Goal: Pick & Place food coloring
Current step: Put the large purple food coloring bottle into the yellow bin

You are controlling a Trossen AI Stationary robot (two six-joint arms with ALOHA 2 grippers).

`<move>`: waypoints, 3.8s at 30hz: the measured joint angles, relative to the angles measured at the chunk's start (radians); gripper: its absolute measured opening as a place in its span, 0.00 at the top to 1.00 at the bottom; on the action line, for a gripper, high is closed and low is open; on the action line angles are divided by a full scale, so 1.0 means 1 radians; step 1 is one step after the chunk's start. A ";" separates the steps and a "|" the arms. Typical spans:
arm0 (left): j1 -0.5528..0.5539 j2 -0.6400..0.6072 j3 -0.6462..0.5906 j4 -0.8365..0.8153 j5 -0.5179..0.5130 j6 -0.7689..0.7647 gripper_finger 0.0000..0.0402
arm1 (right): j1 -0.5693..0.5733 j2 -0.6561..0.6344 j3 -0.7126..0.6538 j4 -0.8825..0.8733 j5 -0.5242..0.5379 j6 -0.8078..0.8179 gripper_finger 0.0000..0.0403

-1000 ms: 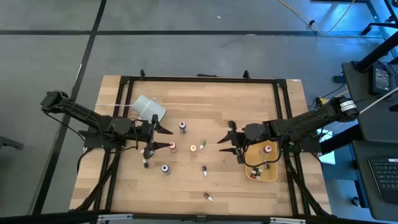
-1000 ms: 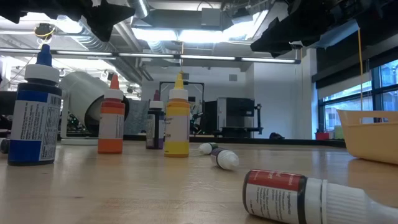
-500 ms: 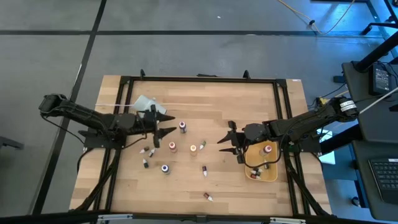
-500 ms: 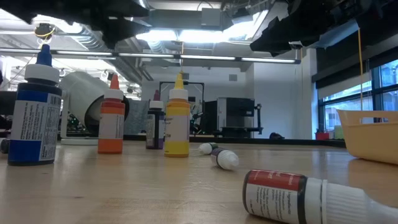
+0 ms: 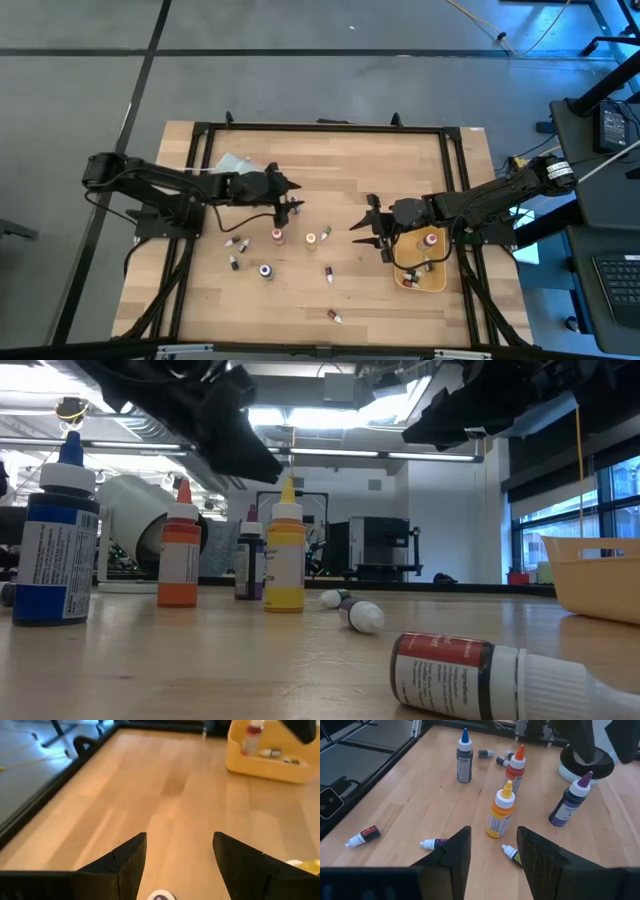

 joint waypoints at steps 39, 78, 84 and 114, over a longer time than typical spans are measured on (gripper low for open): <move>0.023 0.131 0.022 -0.204 -0.036 -0.065 0.70 | 0.000 0.000 0.000 -0.006 -0.001 -0.003 0.60; -0.009 0.834 0.899 -0.188 0.225 0.053 0.69 | 0.172 -0.353 0.000 -0.334 -0.021 0.221 0.60; -0.009 0.846 0.902 -0.220 0.225 0.040 0.68 | 0.172 -0.353 0.000 -0.341 -0.021 0.211 0.60; -0.010 0.882 0.903 -0.218 0.222 0.023 0.66 | 0.171 -0.353 0.000 -0.366 -0.019 0.210 0.60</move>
